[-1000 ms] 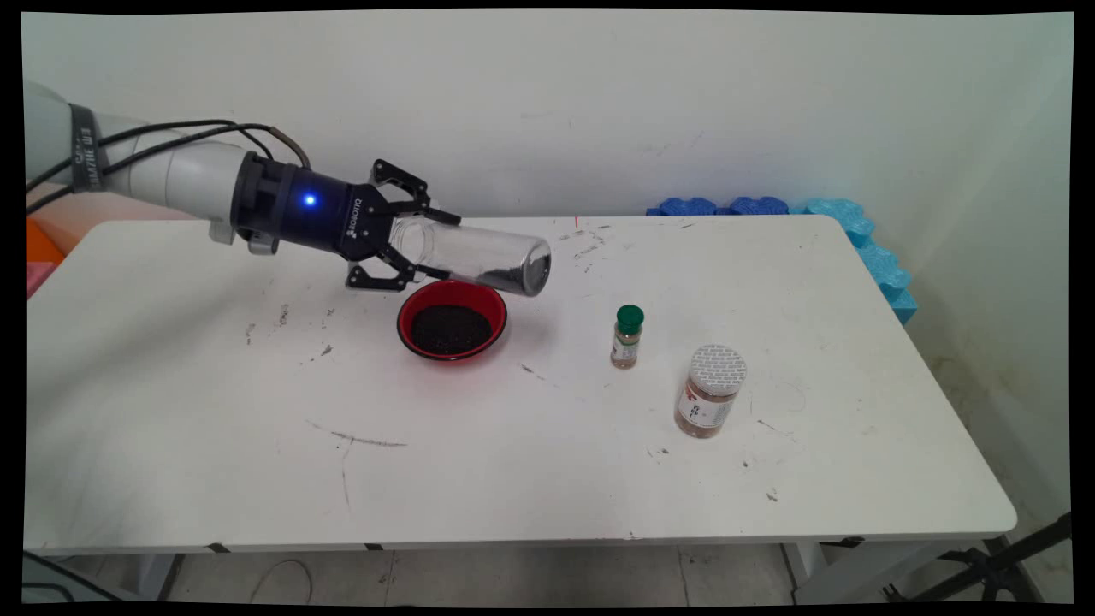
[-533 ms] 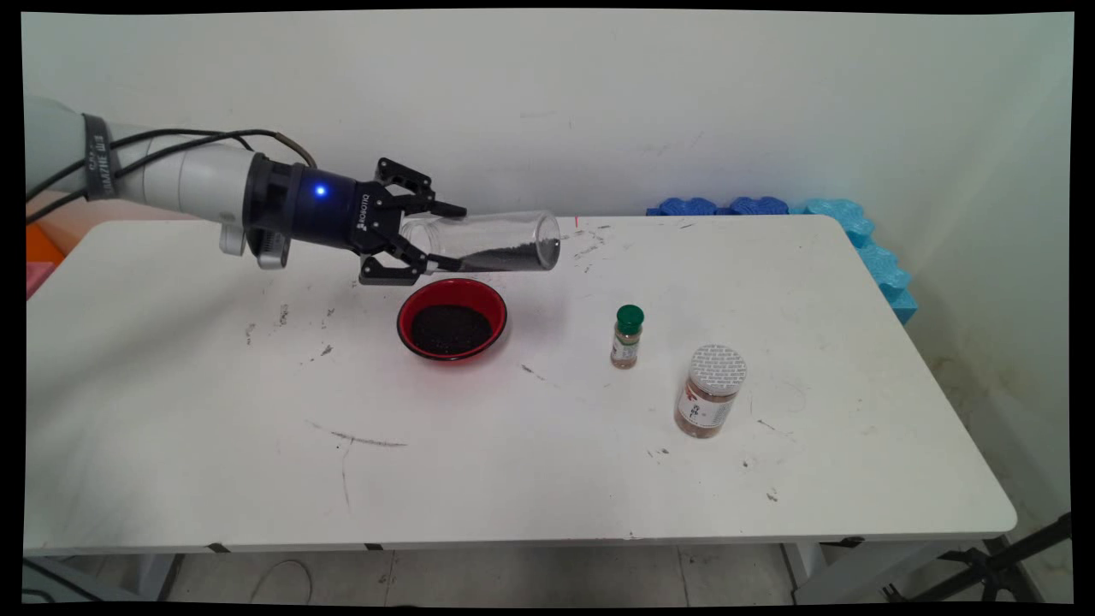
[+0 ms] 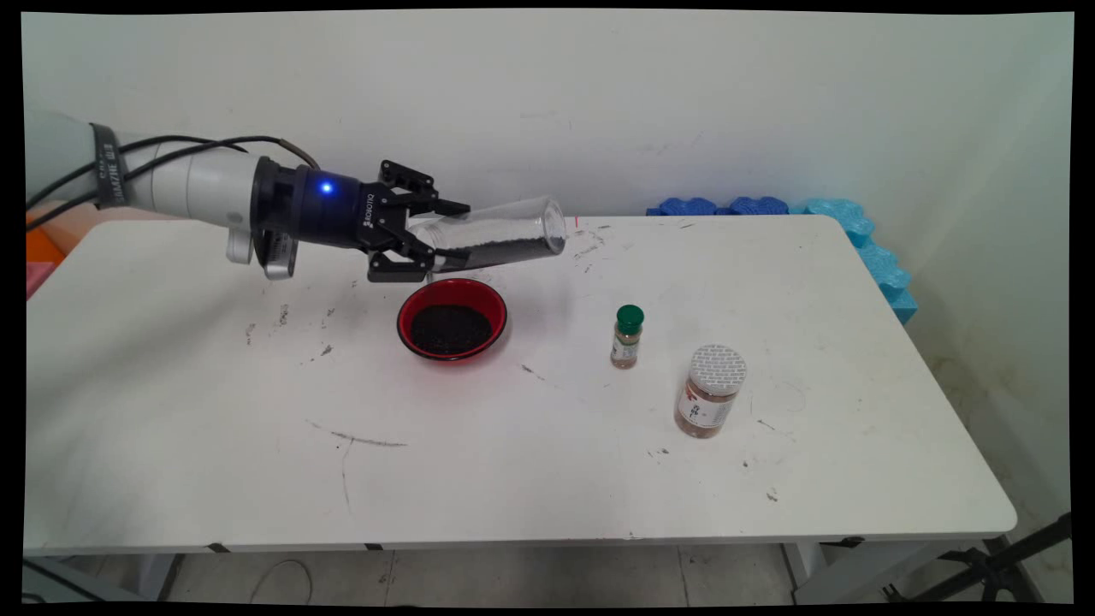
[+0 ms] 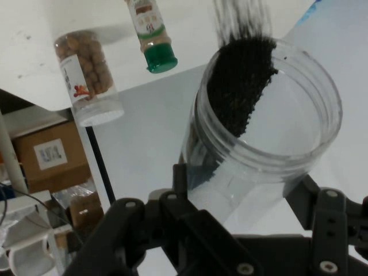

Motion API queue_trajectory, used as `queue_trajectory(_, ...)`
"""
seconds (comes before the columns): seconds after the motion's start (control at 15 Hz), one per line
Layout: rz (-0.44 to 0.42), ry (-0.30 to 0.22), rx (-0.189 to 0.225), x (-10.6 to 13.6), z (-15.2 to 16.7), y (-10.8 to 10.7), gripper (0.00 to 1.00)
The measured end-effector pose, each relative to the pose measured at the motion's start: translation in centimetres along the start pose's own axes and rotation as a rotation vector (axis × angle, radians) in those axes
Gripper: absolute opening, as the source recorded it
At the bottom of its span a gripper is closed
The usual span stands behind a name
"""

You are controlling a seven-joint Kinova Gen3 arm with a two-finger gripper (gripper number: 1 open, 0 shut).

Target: Pour the black seasoning powder in the red bowl

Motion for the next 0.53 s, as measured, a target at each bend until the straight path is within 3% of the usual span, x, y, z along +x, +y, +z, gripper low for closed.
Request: queue_trajectory(0.53, -0.094, -0.034, -0.010, 0.78, 0.38, -0.43, 0.00)
